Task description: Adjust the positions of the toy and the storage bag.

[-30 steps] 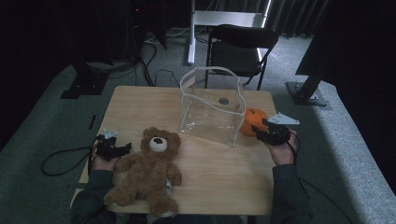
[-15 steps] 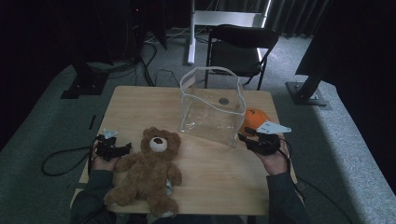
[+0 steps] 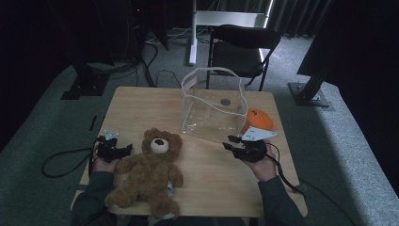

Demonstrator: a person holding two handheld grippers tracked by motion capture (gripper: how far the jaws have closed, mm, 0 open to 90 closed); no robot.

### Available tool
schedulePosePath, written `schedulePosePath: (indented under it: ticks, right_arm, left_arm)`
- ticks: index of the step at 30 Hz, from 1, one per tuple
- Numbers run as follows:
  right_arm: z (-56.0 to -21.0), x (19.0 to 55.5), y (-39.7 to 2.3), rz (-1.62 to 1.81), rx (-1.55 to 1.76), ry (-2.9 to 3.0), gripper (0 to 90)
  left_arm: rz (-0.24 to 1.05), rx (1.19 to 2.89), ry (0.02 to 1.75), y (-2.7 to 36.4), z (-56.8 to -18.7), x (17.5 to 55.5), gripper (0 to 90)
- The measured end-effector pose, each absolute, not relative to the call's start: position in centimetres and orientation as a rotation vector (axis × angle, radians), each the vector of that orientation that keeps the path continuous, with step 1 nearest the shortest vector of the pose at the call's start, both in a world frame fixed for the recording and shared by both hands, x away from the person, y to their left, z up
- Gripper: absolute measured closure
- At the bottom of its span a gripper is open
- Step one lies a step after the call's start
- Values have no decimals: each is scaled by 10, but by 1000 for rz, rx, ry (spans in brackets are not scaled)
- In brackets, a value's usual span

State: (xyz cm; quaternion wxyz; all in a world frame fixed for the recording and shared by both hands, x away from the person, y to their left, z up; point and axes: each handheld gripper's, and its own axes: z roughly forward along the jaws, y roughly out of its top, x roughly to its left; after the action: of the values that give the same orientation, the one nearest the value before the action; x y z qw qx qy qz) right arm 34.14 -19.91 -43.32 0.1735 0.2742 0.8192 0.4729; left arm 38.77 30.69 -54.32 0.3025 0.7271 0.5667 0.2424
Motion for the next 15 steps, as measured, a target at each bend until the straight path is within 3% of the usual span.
schedulePosePath:
  ticks: [15]
  right_arm:
    - [-448,329,-151,1398,632,2510,613]
  left_arm:
    - [642,1928,1502,307,-543,388,203]
